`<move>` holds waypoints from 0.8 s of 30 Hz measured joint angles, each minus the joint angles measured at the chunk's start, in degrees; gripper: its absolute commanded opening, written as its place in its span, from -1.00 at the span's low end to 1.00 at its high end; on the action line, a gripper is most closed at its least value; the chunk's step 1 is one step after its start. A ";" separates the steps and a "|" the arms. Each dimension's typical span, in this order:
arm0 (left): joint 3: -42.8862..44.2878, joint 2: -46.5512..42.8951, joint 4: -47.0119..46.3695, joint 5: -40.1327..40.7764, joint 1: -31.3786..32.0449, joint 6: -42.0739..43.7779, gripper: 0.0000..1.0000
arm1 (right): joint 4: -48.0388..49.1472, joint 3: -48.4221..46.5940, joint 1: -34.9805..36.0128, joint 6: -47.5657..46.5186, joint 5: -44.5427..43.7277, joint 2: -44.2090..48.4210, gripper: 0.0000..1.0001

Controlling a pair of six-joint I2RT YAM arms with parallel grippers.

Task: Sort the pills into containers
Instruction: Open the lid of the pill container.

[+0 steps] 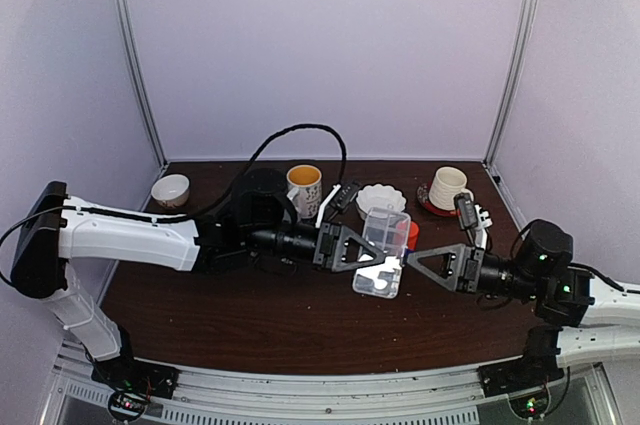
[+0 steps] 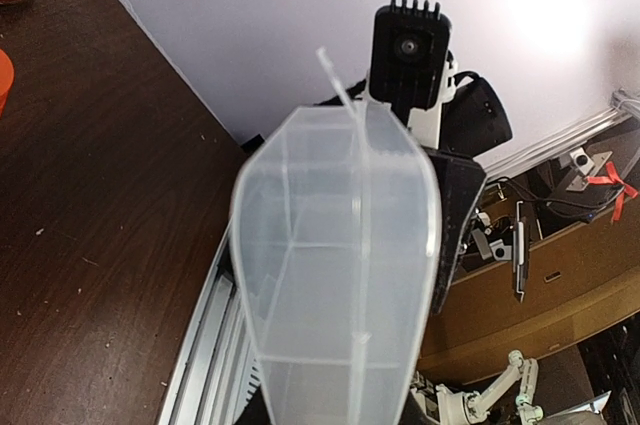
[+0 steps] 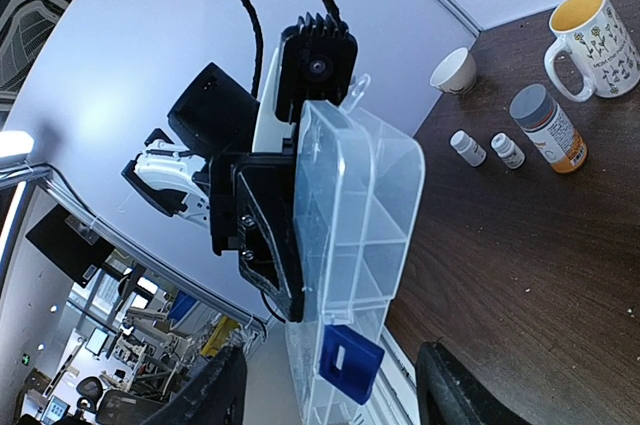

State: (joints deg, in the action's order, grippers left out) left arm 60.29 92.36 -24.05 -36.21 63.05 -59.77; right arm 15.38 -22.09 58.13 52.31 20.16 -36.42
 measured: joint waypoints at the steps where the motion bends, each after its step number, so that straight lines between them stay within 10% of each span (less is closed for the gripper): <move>1: -0.04 0.02 0.02 0.00 0.00 -0.02 -0.60 | 0.00 -0.04 0.00 0.02 0.00 -0.15 -0.77; 8: -0.48 0.02 -0.46 0.00 0.00 -0.20 -0.59 | 0.15 -0.04 0.00 0.20 0.00 -0.55 -0.97; 16: -0.79 0.24 -0.68 0.00 0.00 -0.22 -0.60 | 0.72 -0.04 0.00 0.59 0.00 0.24 -0.51; 21: -0.79 0.24 -1.33 0.00 0.00 -0.24 -0.59 | 0.76 -0.04 0.00 0.44 -0.02 0.90 0.92; 24: -0.81 0.24 -1.53 0.07 0.00 -0.24 -0.60 | -0.26 -0.04 0.00 0.35 -0.74 1.88 0.99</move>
State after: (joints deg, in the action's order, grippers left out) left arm 59.48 92.60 -25.58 -36.14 63.05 -60.01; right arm 15.11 -22.13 58.13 52.66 19.42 -34.54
